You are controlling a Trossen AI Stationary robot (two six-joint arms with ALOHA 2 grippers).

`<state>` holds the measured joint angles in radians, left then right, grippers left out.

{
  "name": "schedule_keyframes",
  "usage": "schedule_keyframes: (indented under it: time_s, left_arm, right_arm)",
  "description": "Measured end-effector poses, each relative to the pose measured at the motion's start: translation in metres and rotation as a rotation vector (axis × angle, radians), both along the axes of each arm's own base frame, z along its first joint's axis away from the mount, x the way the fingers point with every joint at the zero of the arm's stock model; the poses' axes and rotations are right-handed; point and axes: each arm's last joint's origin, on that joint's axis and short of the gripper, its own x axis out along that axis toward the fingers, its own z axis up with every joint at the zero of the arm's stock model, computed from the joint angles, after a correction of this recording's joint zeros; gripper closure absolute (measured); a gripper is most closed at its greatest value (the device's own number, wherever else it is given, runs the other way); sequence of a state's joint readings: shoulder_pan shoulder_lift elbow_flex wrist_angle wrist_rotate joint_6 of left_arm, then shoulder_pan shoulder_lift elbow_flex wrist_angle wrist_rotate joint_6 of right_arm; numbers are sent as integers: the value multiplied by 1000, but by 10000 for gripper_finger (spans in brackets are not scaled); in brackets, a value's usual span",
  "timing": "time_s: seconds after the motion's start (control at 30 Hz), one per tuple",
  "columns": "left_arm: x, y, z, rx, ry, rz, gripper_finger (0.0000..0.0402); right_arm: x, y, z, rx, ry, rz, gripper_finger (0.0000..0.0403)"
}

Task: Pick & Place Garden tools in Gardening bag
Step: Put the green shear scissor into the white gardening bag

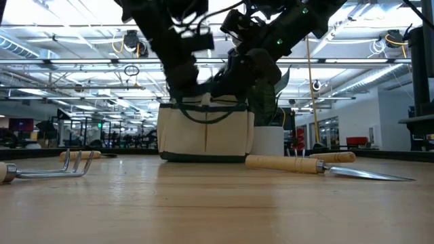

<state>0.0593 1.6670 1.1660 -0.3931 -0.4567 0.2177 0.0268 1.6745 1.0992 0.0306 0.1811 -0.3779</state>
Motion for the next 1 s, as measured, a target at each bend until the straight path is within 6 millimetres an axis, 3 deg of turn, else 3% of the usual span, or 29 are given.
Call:
schedule_keyframes:
  time_s: [0.2, 0.43, 0.63, 1.0]
  left_arm:
    - [-10, -1, -3, 34, 113, 14, 337]
    - [-18, -9, 10, 30, 109, -25, 337]
    - [-17, -11, 9, -49, 123, -139, 331]
    - [-20, -12, 10, -51, 140, -156, 214]
  right_arm:
    - [0, 0, 0, 0, 2, 0, 403]
    - [1, 0, 1, 0, -10, 1, 403]
    - [1, 0, 1, 7, -17, -4, 403]
    - [1, 0, 1, 21, -20, -13, 403]
